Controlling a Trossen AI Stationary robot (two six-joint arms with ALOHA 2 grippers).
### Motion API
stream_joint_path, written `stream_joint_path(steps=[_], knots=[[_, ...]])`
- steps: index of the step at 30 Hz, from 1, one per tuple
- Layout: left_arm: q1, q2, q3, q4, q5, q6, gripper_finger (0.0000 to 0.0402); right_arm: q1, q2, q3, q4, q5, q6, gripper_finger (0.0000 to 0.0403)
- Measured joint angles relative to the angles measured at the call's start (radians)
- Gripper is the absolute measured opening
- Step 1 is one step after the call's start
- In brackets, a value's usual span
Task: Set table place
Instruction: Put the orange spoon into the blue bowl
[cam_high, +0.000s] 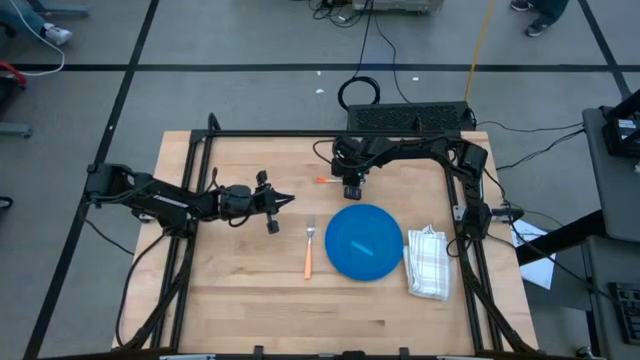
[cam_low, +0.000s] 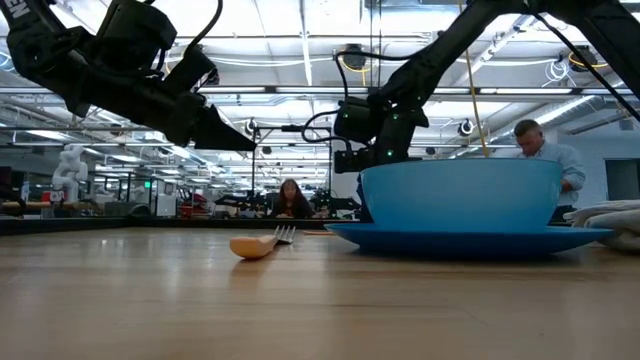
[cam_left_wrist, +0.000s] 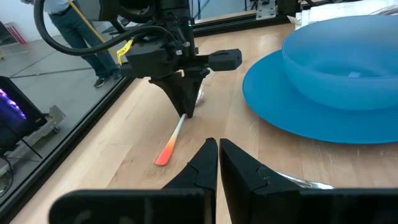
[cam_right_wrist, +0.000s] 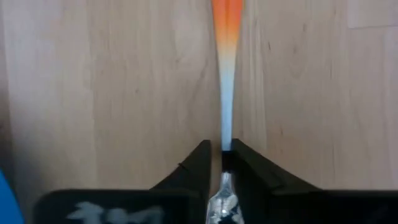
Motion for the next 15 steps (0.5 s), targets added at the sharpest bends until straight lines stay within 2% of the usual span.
stream_joint_path(steps=[3, 15], knots=[[0.0, 0.0, 0.0, 0.0, 0.0, 0.0, 0.0024, 0.002, 0.0, -0.001, 0.005, 0.024, 0.017, 0.0008], [0.0, 0.0, 0.0, 0.001, 0.0, -0.001, 0.0024, 0.001, -0.08, -0.006, 0.058, 0.055, 0.067, 0.0003]])
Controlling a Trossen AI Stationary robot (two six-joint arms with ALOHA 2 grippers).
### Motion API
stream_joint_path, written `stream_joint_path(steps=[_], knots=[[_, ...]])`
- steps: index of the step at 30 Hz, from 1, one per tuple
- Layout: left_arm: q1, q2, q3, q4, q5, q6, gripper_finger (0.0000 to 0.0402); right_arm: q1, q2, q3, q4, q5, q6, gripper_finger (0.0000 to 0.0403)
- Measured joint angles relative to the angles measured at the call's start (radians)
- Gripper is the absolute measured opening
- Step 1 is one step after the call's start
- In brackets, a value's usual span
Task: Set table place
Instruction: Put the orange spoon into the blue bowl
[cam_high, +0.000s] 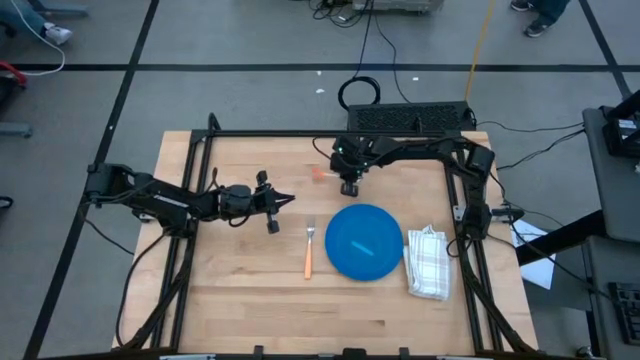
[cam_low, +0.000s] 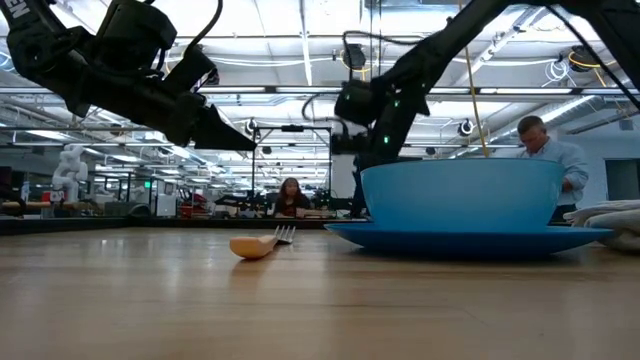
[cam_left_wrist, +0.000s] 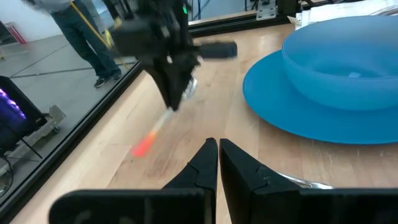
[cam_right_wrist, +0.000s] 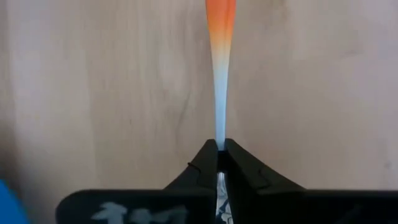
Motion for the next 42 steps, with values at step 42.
stream_joint_path(steps=[42], knots=[[0.0, 0.0, 0.0, -0.004, 0.0, -0.004, 0.0024, 0.184, -0.398, -0.3, 0.167, -0.133, 0.083, 0.0003]])
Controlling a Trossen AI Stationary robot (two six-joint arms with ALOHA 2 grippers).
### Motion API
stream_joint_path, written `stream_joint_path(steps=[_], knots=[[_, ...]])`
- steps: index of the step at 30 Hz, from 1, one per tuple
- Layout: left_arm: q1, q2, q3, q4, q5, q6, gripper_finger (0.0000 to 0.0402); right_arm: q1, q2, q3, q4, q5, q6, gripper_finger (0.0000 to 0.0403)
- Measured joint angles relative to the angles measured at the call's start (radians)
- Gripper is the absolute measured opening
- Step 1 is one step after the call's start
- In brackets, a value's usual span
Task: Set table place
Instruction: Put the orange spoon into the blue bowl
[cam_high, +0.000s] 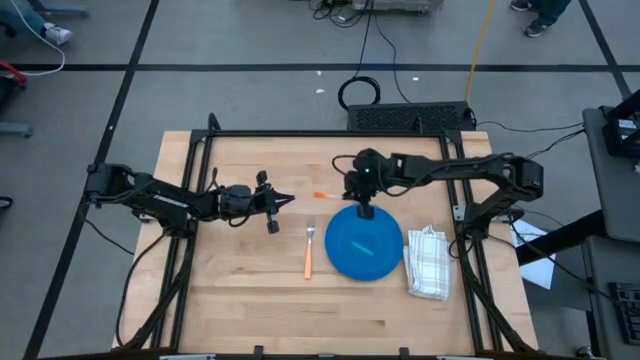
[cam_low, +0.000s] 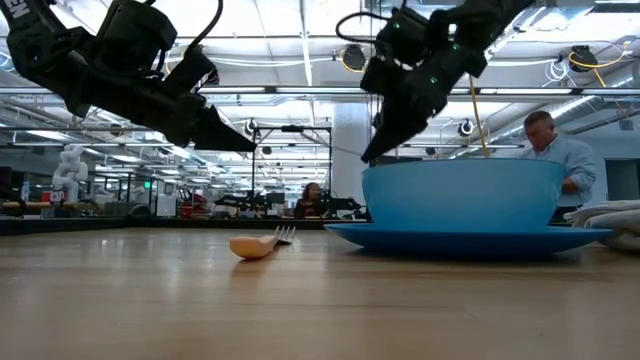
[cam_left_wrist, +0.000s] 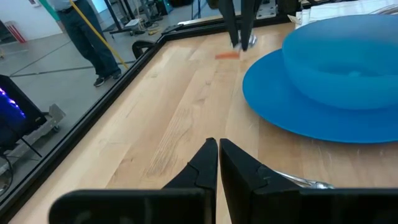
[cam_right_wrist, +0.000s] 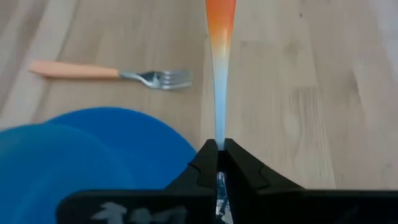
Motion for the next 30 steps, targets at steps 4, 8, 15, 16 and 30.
stream_joint_path(steps=[4, 8, 15, 16, 30], knots=[[0.0, 0.0, 0.0, 0.0, 0.0, 0.0, 0.0024, -0.007, 0.0, -0.045, 0.036, 0.0, 0.006, 0.0003], [0.0, 0.0, 0.0, -0.001, 0.0, 0.0, 0.0024, -0.006, -0.001, -0.084, 0.078, -0.004, 0.009, 0.0003], [0.0, 0.0, 0.0, -0.001, 0.0, 0.0, 0.0024, 0.019, -0.002, -0.094, 0.09, -0.005, 0.037, 0.0004], [0.0, 0.0, 0.0, -0.001, 0.0, 0.0, 0.0024, 0.026, -0.011, -0.095, 0.094, -0.005, 0.037, 0.0004], [0.003, 0.0, 0.0, -0.028, 0.006, 0.0, 0.0024, 0.176, -0.226, -0.095, 0.112, 0.005, 0.148, 0.0004]])
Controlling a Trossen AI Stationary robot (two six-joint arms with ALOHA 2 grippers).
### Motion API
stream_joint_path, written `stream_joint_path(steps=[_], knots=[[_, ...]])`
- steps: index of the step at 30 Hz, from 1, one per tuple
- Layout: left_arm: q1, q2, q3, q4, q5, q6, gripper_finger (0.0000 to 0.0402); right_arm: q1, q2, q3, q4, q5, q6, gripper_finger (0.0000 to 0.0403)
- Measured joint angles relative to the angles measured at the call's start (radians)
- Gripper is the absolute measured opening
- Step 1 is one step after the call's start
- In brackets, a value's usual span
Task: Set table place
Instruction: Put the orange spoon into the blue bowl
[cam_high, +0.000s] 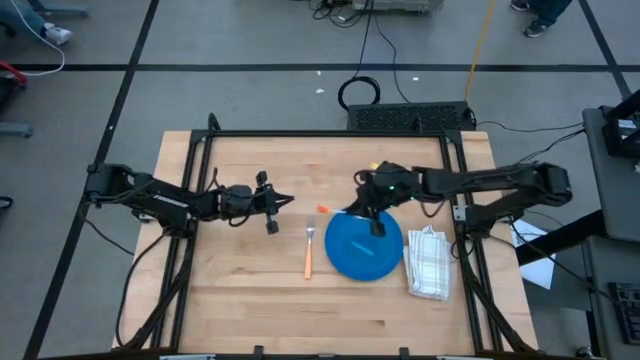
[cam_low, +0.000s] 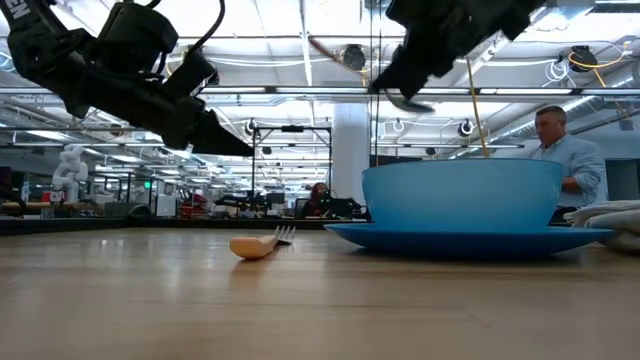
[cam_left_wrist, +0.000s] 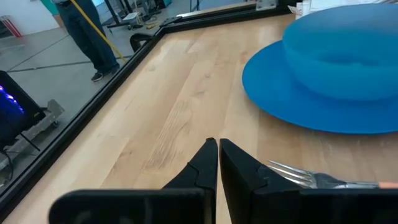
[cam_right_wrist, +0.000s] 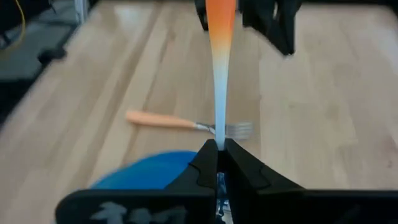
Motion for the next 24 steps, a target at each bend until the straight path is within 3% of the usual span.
stream_joint_path(steps=[8, 13, 17, 24], knots=[[0.001, 0.0, 0.0, 0.003, 0.001, -0.013, 0.0024, 0.084, -0.054, -0.023, -0.06, 0.104, 0.1, 0.0004], [0.002, 0.0, 0.0, 0.001, 0.0, -0.017, 0.0024, 0.131, -0.047, -0.09, -0.003, 0.138, 0.16, 0.0004], [0.002, 0.0, 0.0, 0.001, -0.001, -0.016, 0.0024, 0.173, -0.056, -0.155, 0.064, 0.234, 0.184, 0.0003], [0.002, 0.0, 0.0, 0.003, -0.007, -0.018, 0.0024, 0.196, -0.054, -0.234, 0.137, 0.24, 0.277, 0.0003]])
